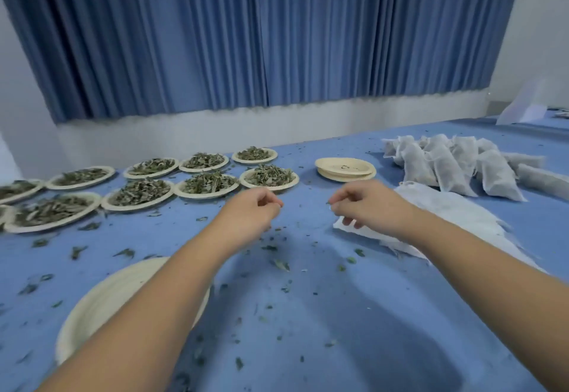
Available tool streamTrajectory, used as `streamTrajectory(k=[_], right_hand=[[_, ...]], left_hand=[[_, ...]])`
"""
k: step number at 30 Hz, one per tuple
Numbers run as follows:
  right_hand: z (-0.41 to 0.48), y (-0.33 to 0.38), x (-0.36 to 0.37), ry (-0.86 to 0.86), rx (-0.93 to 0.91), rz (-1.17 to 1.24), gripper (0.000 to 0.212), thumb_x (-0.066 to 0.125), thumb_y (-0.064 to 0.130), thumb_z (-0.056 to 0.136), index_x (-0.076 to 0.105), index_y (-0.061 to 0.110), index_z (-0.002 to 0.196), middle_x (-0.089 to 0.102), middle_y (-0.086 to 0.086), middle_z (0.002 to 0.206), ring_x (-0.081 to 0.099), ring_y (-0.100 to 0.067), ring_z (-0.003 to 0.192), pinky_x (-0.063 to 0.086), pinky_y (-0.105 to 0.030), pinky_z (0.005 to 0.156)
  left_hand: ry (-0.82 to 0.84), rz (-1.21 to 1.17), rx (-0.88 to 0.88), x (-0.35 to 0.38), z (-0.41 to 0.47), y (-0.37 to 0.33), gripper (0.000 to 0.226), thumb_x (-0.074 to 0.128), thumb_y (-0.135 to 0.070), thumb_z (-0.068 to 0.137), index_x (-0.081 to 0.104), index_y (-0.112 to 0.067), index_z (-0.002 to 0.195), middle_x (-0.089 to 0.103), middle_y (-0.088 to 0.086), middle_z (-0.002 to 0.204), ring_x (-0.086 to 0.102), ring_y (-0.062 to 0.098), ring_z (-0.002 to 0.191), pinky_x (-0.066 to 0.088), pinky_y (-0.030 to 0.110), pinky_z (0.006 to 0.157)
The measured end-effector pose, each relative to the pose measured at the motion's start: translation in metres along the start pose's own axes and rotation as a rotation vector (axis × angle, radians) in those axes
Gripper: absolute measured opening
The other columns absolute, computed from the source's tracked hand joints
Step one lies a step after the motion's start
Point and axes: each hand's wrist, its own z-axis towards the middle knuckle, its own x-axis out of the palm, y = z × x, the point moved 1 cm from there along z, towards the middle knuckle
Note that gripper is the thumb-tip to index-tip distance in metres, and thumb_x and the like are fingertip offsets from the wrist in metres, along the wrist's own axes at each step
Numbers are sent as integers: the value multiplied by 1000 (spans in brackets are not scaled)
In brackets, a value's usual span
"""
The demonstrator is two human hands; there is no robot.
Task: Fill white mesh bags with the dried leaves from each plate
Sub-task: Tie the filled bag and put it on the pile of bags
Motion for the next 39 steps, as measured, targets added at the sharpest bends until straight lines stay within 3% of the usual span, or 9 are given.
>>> streamTrajectory(k=[5,8,13,16,20,26,30,34,39], right_hand=[[-2,19,56,60,-99,-263,6,64,28,87,67,27,92,65,10,86,60,-2,73,43,-10,58],[3,7,66,-83,-80,-500,23,60,30,89,63,22,110,59,0,111,57,-14,95,46,-24,81],[13,-23,58,-138,124,-812,61,57,48,83,43,27,138,43,-5,135,44,-26,123,40,-41,97],[13,-38,56,-132,202,-862,55,52,50,83,46,26,132,45,-4,132,45,-26,119,39,-41,94],[18,-42,49,-153,168,-857,16,49,39,86,55,24,86,54,-2,105,51,-23,91,42,-31,72],[30,-55,28,-355,235,-505,38,51,29,92,45,18,56,51,1,61,49,-20,63,30,-29,51],[32,-69,23,-451,205,-336,42,53,25,90,41,14,51,50,-4,54,48,-20,57,27,-32,48],[35,-74,15,-462,224,-235,35,55,20,85,41,12,53,55,-10,56,57,-29,62,44,-39,56],[39,-79,7,-475,281,-146,30,50,19,83,42,12,56,54,-10,60,65,-34,66,56,-47,60]], left_hand=[[59,525,-210,-90,-42,68,16,53,-37,96,55,-29,109,58,-8,105,60,8,83,44,21,64],[139,641,-380,-120,-63,97,33,54,-45,94,48,-30,124,49,-5,115,56,14,97,43,27,78],[103,710,-455,-137,-77,122,37,56,-39,93,47,-24,126,47,-2,114,51,15,96,40,25,73],[128,718,-444,-141,-76,126,17,57,-31,94,58,-19,106,53,-1,98,52,13,82,39,20,62],[102,400,-471,-142,-68,125,14,63,-23,93,68,-10,92,52,2,61,42,14,46,34,19,44],[-22,-186,-477,-100,-27,104,12,64,-14,92,65,-2,93,60,10,71,51,19,56,43,27,50],[-76,-556,-437,-51,19,72,9,59,-7,93,61,0,98,59,11,69,54,19,51,45,25,44],[-88,-866,-399,1,69,35,7,51,-5,96,56,-1,98,61,6,56,53,14,38,43,19,36],[-60,-1108,-390,66,133,-5,10,49,-4,97,57,0,101,65,11,82,66,18,56,53,24,40]])
